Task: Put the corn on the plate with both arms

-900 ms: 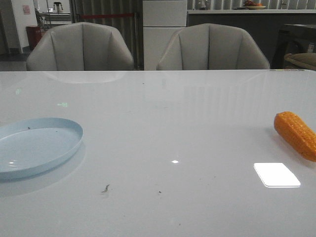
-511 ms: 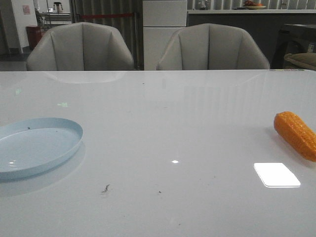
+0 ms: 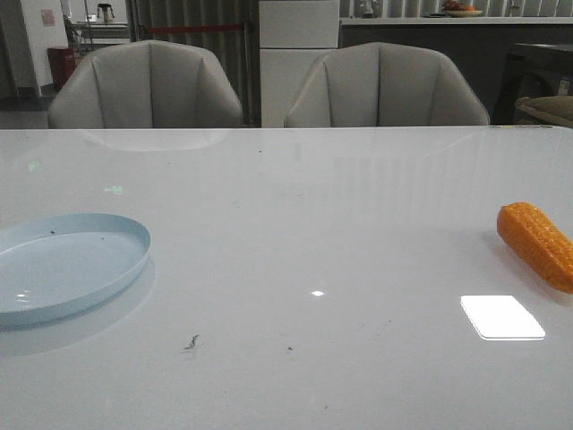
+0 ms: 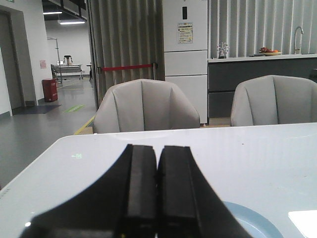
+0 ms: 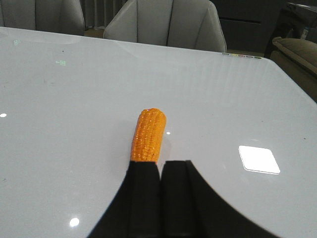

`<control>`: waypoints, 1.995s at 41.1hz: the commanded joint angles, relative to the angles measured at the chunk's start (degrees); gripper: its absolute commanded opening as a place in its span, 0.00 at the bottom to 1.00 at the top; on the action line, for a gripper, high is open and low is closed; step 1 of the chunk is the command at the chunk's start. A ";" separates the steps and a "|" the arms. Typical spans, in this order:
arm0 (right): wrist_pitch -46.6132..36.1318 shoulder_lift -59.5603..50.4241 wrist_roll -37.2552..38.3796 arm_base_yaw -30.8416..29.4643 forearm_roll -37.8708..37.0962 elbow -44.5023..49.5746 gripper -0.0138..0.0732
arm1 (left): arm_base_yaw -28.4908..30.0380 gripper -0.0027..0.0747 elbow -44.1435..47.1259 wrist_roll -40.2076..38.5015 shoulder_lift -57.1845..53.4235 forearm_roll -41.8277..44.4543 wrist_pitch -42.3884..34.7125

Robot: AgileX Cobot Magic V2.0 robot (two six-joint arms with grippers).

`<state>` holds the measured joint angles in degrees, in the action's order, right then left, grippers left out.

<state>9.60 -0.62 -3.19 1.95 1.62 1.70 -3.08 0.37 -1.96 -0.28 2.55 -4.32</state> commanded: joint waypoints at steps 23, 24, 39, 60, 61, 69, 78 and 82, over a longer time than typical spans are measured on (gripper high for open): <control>-13.60 -0.94 0.05 0.12 0.30 -0.96 0.23 | 0.04 0.15 -0.45 -0.18 -0.83 -0.88 -9.39; -15.84 -0.94 0.05 0.12 0.30 -1.02 0.23 | 0.04 0.15 -0.89 -0.18 -0.83 -0.88 -9.39; -5.36 7.41 0.20 0.12 1.20 -31.46 0.23 | 0.04 0.15 -24.53 -0.18 3.82 3.47 -2.74; -2.12 39.43 0.20 0.12 1.20 -47.17 0.23 | 0.04 0.15 -43.75 -0.18 37.28 4.35 1.91; -1.29 40.43 0.20 0.12 1.20 -47.17 0.23 | 0.04 0.15 -43.76 -0.18 38.69 4.12 2.57; 7.01 49.28 0.20 0.12 2.06 -47.17 0.23 | 0.04 0.15 -43.76 -0.18 48.77 0.17 10.14; 9.07 52.13 0.20 0.12 3.10 -47.17 0.24 | 0.04 0.15 -43.76 -0.18 53.90 -1.11 14.00; 9.13 52.14 -0.42 0.12 2.66 -47.17 0.29 | 0.04 0.19 -43.76 -0.18 54.15 -1.11 15.80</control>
<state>22.56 51.96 -3.07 1.95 4.24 -43.44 -3.08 -41.66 -1.96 54.30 2.09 14.12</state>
